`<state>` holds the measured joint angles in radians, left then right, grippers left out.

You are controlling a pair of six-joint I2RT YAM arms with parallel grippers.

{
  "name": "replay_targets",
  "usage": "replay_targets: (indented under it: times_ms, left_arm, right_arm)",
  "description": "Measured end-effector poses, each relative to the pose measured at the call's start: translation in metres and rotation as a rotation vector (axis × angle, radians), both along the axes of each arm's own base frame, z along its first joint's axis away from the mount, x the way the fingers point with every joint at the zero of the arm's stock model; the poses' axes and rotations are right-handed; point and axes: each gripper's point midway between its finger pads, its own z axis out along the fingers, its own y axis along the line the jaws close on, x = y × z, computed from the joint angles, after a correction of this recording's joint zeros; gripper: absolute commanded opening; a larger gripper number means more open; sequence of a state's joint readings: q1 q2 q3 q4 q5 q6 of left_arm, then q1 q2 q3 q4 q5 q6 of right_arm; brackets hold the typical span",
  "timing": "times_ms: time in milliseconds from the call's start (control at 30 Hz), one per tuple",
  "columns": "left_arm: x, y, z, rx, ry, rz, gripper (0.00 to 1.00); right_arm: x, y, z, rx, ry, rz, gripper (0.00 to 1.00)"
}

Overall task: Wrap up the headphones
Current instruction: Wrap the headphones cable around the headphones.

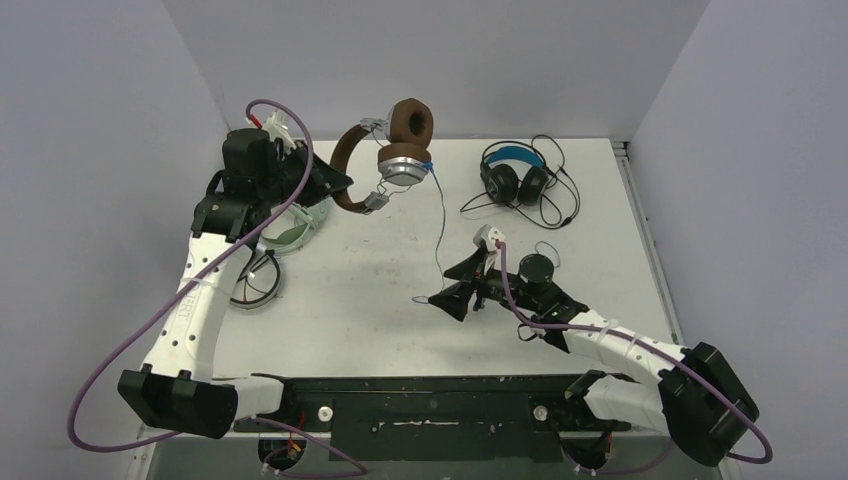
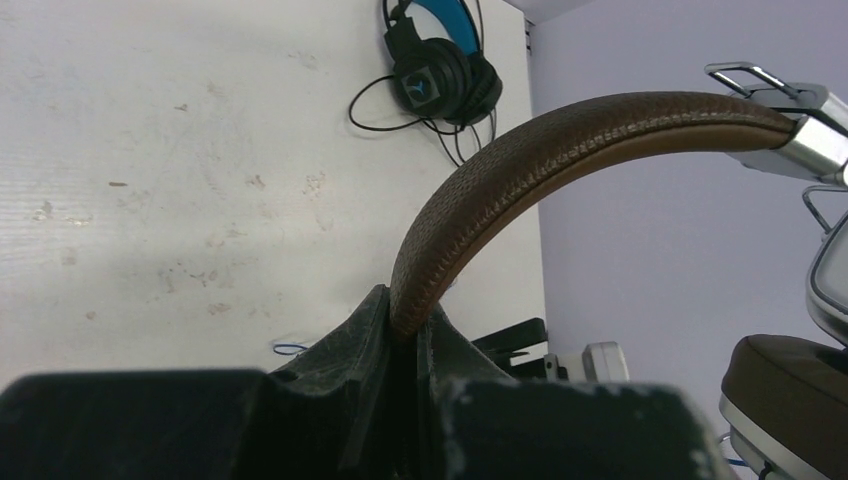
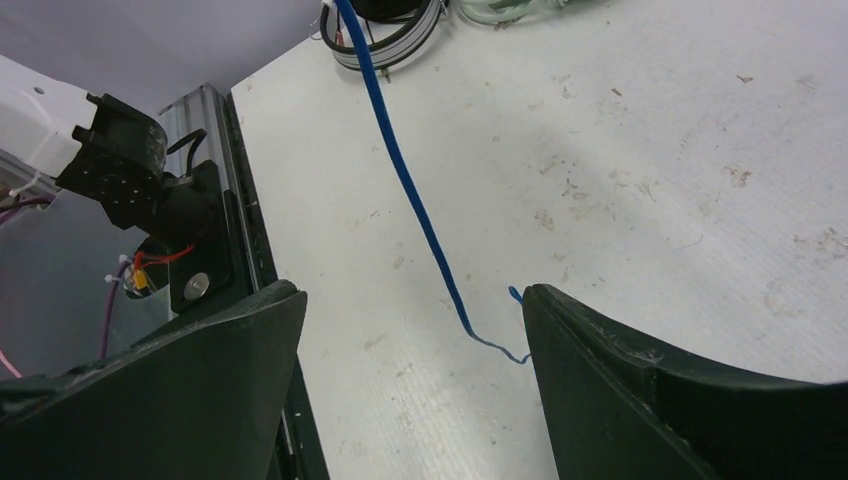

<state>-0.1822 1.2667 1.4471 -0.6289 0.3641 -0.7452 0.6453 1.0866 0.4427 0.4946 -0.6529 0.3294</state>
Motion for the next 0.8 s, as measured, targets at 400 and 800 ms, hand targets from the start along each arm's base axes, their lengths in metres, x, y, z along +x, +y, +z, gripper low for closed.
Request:
replay_targets:
  times_ms: [400, 800]
  left_arm:
    - [-0.018, -0.038, 0.030, -0.213, -0.023, -0.182, 0.00]
    - [-0.092, -0.111, 0.033, -0.192, -0.094, -0.615, 0.00]
  right_arm:
    - [0.000, 0.036, -0.013, 0.070, -0.012, 0.051, 0.18]
    - [0.032, 0.031, 0.003, 0.135, -0.002, 0.025, 0.00]
